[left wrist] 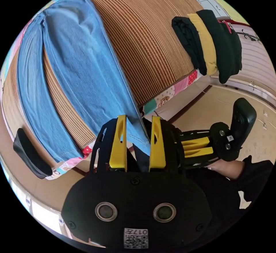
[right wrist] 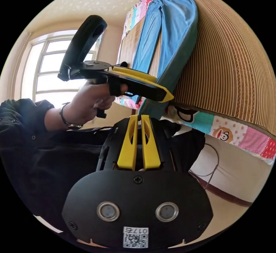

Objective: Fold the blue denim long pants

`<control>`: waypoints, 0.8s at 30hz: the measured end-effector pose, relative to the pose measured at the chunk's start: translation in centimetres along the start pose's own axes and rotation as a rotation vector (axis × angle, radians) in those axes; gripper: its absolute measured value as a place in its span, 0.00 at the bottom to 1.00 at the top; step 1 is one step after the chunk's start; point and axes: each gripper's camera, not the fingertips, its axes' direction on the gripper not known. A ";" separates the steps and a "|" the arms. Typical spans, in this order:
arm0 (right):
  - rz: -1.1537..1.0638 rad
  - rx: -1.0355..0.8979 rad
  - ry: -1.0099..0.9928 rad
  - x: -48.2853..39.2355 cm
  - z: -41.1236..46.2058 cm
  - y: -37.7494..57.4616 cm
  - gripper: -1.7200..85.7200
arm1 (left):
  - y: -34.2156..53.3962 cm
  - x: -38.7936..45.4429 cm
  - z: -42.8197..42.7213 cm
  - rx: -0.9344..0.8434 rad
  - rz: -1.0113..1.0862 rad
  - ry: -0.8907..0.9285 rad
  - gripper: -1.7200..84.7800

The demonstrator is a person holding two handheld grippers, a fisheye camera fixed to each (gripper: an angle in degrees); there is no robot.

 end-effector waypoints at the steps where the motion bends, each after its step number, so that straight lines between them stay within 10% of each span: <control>1: -0.015 -0.010 -0.003 0.0 -0.1 -0.6 0.05 | 0.1 0.1 0.1 0.004 -0.002 -0.001 0.07; 12: -0.180 -0.220 0.024 7.9 -5.6 -8.8 0.04 | 0.9 -0.9 -0.4 0.021 -0.037 0.024 0.02; 24: -0.035 0.257 -0.088 23.1 -19.3 -41.7 0.08 | 2.1 -4.4 -0.9 0.034 -0.204 0.179 0.02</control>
